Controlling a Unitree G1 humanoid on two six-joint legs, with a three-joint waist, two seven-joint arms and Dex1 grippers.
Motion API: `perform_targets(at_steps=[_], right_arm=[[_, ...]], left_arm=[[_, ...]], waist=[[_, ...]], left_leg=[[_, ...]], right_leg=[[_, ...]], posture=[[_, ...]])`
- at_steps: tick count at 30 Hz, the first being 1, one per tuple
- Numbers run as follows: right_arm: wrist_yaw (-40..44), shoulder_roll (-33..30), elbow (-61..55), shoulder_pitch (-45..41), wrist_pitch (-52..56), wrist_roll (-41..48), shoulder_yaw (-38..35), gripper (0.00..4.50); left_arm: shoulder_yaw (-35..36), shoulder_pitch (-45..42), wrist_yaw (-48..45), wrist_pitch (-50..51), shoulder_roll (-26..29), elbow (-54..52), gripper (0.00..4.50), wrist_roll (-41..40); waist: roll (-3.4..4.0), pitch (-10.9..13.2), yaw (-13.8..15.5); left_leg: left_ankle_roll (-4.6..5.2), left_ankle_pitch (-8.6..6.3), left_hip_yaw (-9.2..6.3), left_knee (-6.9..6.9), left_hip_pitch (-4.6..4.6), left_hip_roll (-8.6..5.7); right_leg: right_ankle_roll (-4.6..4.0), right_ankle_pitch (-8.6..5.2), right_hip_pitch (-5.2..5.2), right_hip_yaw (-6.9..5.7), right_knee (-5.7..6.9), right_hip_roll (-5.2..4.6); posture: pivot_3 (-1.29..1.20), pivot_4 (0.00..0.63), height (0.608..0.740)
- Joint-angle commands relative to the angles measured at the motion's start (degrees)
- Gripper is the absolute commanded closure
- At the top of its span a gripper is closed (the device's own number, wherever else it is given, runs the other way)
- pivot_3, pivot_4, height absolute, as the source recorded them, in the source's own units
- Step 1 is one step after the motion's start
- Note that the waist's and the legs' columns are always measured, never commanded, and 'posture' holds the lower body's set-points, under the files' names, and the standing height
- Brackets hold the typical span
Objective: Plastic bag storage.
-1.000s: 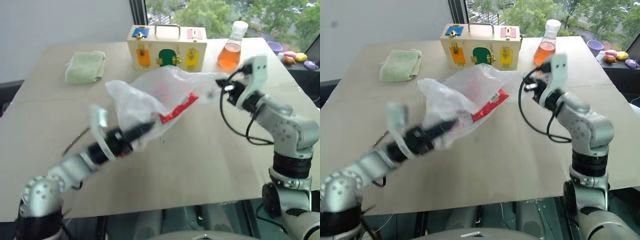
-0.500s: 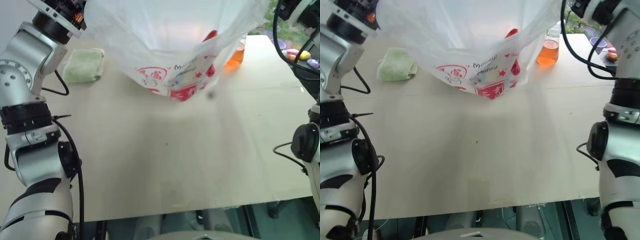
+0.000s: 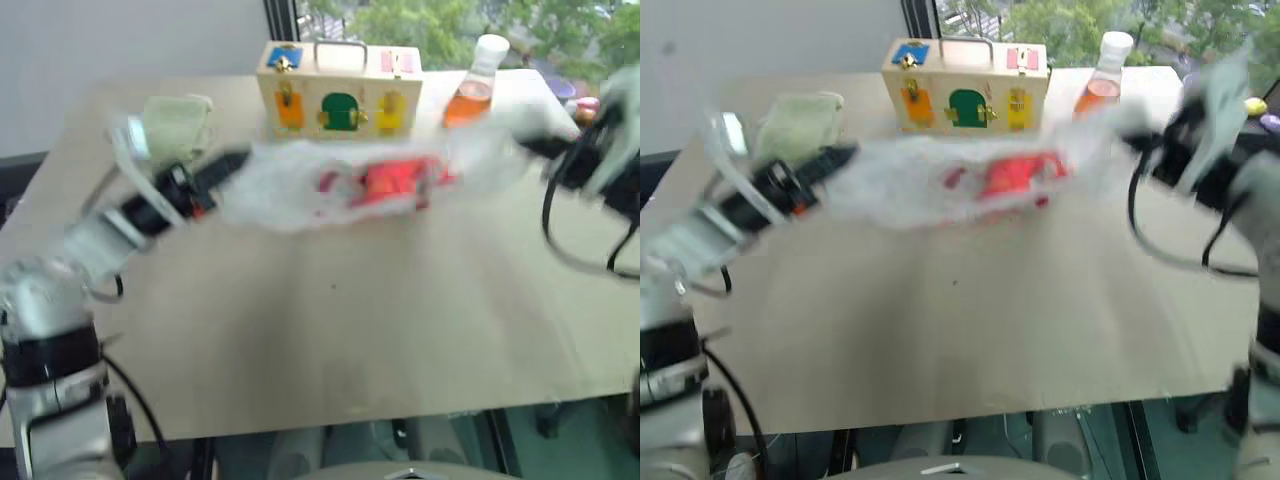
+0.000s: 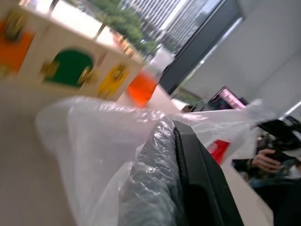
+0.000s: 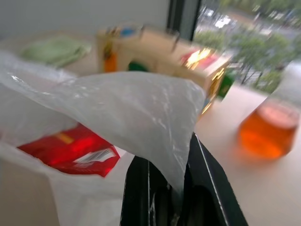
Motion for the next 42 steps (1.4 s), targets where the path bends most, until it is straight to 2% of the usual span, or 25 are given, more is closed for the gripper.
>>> perform_targets(at_steps=[1,3,5,10,11,12,14,17,19,21,24,26,28,30,33,36,42], right_arm=[[-2.7,-1.9,-9.0,12.4,-6.0,-11.0,13.0,4.5],[-5.3,0.5,-6.1,16.6,-11.7,-17.7,19.2,4.5],[-7.8,3.6,-2.6,17.8,-16.2,-21.5,21.1,4.5],[-8.1,5.9,-0.5,21.2,-24.0,-25.0,19.2,4.5],[-6.8,7.2,-1.2,22.1,-24.1,-21.9,17.2,4.5],[-5.3,8.2,-2.2,23.1,-24.3,-18.6,15.1,3.95],[-3.0,9.0,-4.4,25.3,-24.7,-14.9,11.9,3.28],[-1.7,8.9,-7.8,28.4,-23.5,-10.2,7.0,2.07],[-0.7,8.2,-10.8,31.8,-22.1,-5.0,0.2,0.97],[0.7,7.5,-12.3,34.8,-21.1,-0.6,-5.0,0.01],[2.2,7.1,-11.9,37.3,-20.7,3.6,-10.0,0.01],[3.4,6.6,-11.6,38.8,-20.6,5.5,-12.1,0.01],[4.0,5.8,-10.7,40.6,-22.7,1.9,-12.4,0.01],[5.5,6.6,-8.5,43.1,-28.4,-3.0,-12.1,0.01],[12.8,4.6,-4.2,47.4,-32.4,-5.0,-11.3,0.01],[14.3,4.7,-1.8,47.9,-36.7,-7.9,-10.5,0.01],[16.6,3.9,0.2,46.2,-38.9,-8.3,-10.3,0.01]], left_arm=[[-3.9,9.2,-2.6,-11.0,-1.0,-5.8,4.48,16.6],[-6.8,14.1,-4.2,-15.3,-2.5,-7.7,4.48,22.9],[-7.7,17.0,-6.3,-17.0,-3.4,-10.0,4.48,25.0],[-5.1,25.5,-12.0,-19.9,-2.4,-14.0,4.48,28.1],[-3.7,26.8,-12.9,-20.9,-2.7,-14.5,4.48,28.0],[-2.3,27.9,-13.7,-21.5,-3.1,-15.1,3.98,27.5],[0.0,29.9,-14.8,-22.2,-3.9,-16.4,3.4,26.3],[3.0,32.5,-15.9,-23.0,-4.2,-17.3,2.17,26.6],[6.9,34.0,-15.4,-23.5,-4.5,-15.1,1.09,26.9],[9.2,34.5,-14.7,-22.6,-4.9,-13.5,0.19,25.9],[10.1,35.2,-15.3,-20.2,-4.9,-13.9,0.19,23.6],[9.8,36.6,-16.9,-21.3,-4.9,-14.8,0.19,25.0],[9.0,39.3,-19.3,-21.6,-5.1,-16.0,0.19,25.5],[8.2,42.6,-24.9,-27.5,-6.6,-16.7,0.19,28.3],[6.1,48.7,-31.8,-34.8,-6.3,-16.4,0.19,35.0],[4.6,51.9,-35.0,-40.4,-6.3,-15.3,0.19,40.0],[1.8,54.7,-35.6,-47.0,-9.7,-18.2,0.19,43.5]], waist=[[-0.02,-0.1,0.2],[-0.02,-0.1,0.1],[-0.06,-0.1,-0.1],[-0.13,-0.1,-0.2],[-0.13,-0.1,-0.2],[-0.14,-0.1,-0.2],[-0.13,-0.1,-0.2],[-0.13,-0.1,-0.2],[-0.15,-0.1,-0.1],[-0.16,-0.1,-0.1],[-0.25,-0.2,0.0],[-0.29,-0.2,-0.1],[-0.31,-0.2,-0.2],[-0.31,-0.2,-0.3],[-0.34,-0.2,-0.3],[-0.35,-0.2,-0.3],[-0.36,-0.3,-0.3]], left_leg=[[0.0,0.0,0.03,0.01,0.15,-0.01],[0.01,-0.01,0.2,-0.13,1.23,0.03],[0.02,0.0,0.35,-0.09,1.38,0.06],[0.07,0.03,0.63,0.04,1.6,0.13],[0.07,0.03,0.67,-0.06,1.65,0.13],[0.07,0.03,0.67,-0.1,1.65,0.16],[0.07,0.02,0.65,-0.13,1.61,0.23],[0.08,0.0,0.66,-0.15,1.59,0.22],[0.09,0.0,0.67,-0.15,1.58,0.22],[0.1,-0.01,0.67,-0.15,1.62,0.23],[0.1,-0.01,0.69,-0.15,1.71,0.25],[0.1,-0.01,0.77,-0.14,1.78,0.26],[0.1,-0.01,0.83,-0.13,1.81,0.28],[0.1,-0.01,0.89,-0.14,1.82,0.29],[0.1,-0.02,0.96,-0.18,1.8,0.29],[0.14,-0.05,1.01,-0.18,1.8,0.3],[0.14,-0.06,1.01,-0.14,1.8,0.35]], right_leg=[[-0.01,-0.01,0.14,0.03,-0.01,0.02],[-0.22,-0.2,1.1,0.1,-0.17,0.05],[-0.01,-0.31,1.23,0.24,-0.22,0.07],[0.05,-0.27,1.26,0.54,0.02,0.14],[0.04,-0.28,1.26,0.57,0.02,0.15],[0.03,-0.27,1.24,0.58,0.01,0.17],[-0.19,-0.17,1.22,0.57,0.02,0.24],[-0.19,-0.18,1.21,0.58,-0.03,0.23],[-0.1,-0.25,1.22,0.58,-0.07,0.22],[-0.02,-0.31,1.24,0.58,-0.06,0.22],[0.01,-0.33,1.32,0.58,-0.06,0.23],[0.03,-0.34,1.37,0.63,-0.06,0.23],[0.03,-0.34,1.37,0.67,-0.06,0.23],[0.02,-0.35,1.36,0.71,-0.06,0.23],[0.01,-0.35,1.34,0.73,-0.14,0.23],[0.02,-0.35,1.34,0.8,-0.21,0.23],[0.04,-0.35,1.34,0.78,-0.21,0.22]], posture=[[0.0,0.15,0.74],[0.0,0.15,0.74],[0.0,0.15,0.74],[0.0,0.15,0.74],[0.0,0.15,0.74],[0.0,0.15,0.74],[0.0,0.15,0.74],[0.0,0.15,0.74],[0.0,0.15,0.74],[0.0,0.15,0.74],[0.0,0.15,0.74],[0.0,0.15,0.74],[0.0,0.15,0.74],[0.0,0.15,0.74],[0.0,0.15,0.74],[0.0,0.15,0.74],[0.0,0.15,0.74]])
